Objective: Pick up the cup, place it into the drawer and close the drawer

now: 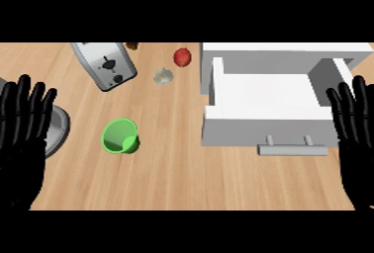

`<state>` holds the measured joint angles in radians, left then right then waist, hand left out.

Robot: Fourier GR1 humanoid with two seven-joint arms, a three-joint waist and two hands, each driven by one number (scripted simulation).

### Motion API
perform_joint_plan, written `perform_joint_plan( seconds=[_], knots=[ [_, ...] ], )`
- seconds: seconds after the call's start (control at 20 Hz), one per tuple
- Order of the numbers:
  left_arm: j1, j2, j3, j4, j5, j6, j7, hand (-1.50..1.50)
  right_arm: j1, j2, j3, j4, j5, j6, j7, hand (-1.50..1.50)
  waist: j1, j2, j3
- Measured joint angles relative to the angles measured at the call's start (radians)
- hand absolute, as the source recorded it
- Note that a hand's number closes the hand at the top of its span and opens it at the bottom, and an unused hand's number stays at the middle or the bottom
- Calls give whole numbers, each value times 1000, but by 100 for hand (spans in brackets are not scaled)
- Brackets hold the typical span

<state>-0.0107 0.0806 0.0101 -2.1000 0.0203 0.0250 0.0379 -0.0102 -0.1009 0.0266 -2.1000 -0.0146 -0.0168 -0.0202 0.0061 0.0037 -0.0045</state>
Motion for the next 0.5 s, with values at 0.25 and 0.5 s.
perform_joint_plan(
  seconds=[0.25,0.5],
  knots=[
    [-37,-34,-37,70,-66,26,-51,-150,1,6,10,-6,4,14,29,-150,-6,-3,3],
    [-87,-65,-72,152,-6,93,-40,-150,17,23,45,11,-39,48,58,-150,-10,-2,4]
  ],
)
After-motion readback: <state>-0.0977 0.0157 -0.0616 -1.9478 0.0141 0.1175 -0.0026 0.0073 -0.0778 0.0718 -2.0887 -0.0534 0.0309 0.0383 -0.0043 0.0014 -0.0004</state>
